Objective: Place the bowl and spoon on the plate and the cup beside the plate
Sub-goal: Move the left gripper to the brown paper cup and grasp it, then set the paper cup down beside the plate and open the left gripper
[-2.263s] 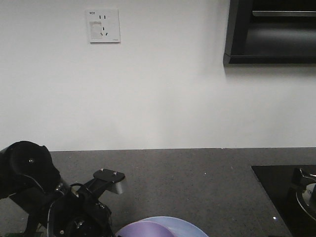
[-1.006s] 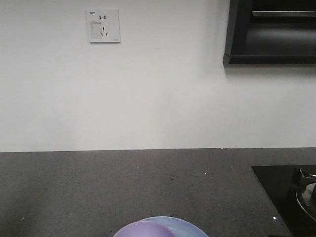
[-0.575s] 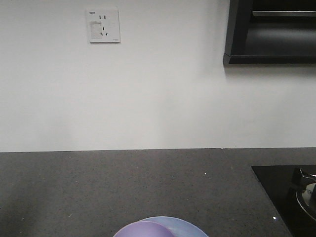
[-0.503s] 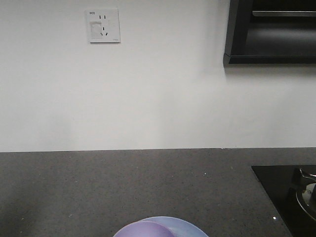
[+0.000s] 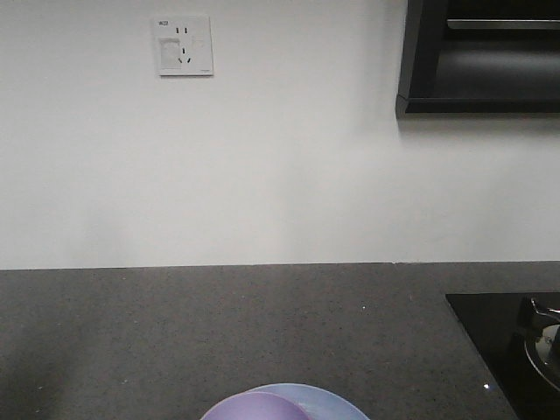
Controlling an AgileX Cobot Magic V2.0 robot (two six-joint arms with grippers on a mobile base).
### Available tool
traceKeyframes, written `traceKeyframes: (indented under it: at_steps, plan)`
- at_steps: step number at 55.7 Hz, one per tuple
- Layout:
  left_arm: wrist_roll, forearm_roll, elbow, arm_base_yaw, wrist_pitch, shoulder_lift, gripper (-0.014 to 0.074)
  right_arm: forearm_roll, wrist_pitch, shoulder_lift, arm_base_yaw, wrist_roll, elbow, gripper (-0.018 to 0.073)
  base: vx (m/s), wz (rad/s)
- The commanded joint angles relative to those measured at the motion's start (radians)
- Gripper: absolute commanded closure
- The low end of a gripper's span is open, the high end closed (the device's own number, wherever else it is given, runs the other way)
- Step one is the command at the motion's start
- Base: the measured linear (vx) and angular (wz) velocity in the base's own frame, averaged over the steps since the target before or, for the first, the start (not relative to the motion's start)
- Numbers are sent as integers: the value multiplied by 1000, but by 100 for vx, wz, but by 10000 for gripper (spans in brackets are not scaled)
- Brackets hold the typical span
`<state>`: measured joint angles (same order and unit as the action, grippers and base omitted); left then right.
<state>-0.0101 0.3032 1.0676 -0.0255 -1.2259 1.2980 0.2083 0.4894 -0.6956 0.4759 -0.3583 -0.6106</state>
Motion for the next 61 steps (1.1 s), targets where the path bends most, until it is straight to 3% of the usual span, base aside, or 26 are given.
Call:
traceKeyframes:
  at_steps: [1,13,22,27,32,49,61]
  plan:
    - [21,18,27,3,23,-22,605,-2,-70,4,-6,-4,-29,568,0,0]
    - [61,3,130,-2,-22,-58,603,-2,-70,4,-6,-4,-29,568,0,0]
    - [109,-124,254,-34,-27,-70,601,-2,-73,4,-6,-5,-29,568,0,0]
    - [148,-194,311,-97,-23,-68,599,0,-70,4,-6,-4,-29,568,0,0]
    - [145,-213,337,-170,-17,-64,596,6,-71,4,-6,-4,-29,568,0,0]
    - [119,-217,338,-435,-26,23,596,11,-75,4,-6,-3,-29,568,0,0]
    - [95,-215,338,-562,-8,114,596,21,-76,4,-6,1,-29,568,0,0]
